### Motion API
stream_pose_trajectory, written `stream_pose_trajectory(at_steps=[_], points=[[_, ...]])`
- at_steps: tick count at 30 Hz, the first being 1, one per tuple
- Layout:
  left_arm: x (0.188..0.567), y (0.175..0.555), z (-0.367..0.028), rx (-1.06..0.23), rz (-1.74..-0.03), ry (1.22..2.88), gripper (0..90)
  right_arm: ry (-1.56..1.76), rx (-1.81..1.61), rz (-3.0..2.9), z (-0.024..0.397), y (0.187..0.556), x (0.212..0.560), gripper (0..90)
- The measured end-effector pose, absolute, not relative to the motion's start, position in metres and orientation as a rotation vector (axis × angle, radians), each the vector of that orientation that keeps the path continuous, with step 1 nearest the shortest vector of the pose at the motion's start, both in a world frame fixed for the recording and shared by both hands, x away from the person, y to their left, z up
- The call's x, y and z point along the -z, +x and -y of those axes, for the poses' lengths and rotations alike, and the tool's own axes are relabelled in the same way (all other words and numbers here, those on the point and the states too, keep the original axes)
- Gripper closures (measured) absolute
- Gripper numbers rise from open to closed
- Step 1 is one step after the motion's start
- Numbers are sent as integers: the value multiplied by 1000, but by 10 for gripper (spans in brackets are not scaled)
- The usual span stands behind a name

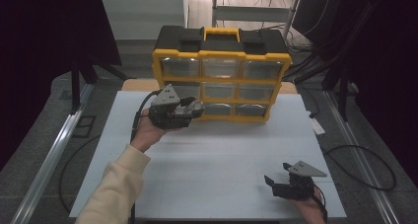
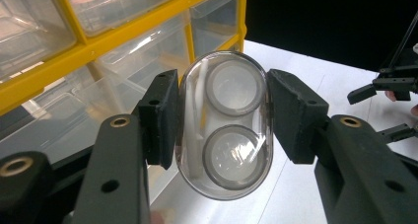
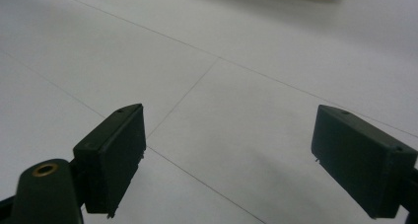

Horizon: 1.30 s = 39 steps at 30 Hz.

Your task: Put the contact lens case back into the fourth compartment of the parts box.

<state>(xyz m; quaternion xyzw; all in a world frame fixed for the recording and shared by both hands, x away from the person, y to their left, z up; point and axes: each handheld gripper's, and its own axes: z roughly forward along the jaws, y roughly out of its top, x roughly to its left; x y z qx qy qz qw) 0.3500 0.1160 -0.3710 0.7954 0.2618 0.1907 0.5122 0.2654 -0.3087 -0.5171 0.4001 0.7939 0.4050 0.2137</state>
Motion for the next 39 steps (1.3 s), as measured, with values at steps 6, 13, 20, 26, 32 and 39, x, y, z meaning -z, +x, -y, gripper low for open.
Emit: stream_pose_trajectory(at_steps=[6,13,20,26,32,39], points=[[369,353,-119,-467,-645,1910,483,1110,-1119,-2205,308,266,517,139],[368,356,-123,-483,-664,1902,483,1115,-1113,-2207,309,266,518,139],[365,359,-126,-495,-678,1900,483,1117,-1112,-2206,309,266,518,139],[364,362,-128,-507,-693,1890,483,1115,-1111,-2208,308,266,518,139],[363,367,-131,-517,-714,1889,483,1116,-1112,-2206,308,265,518,139],[363,374,-135,-526,-745,1880,483,1117,-1112,-2208,308,266,518,139]])
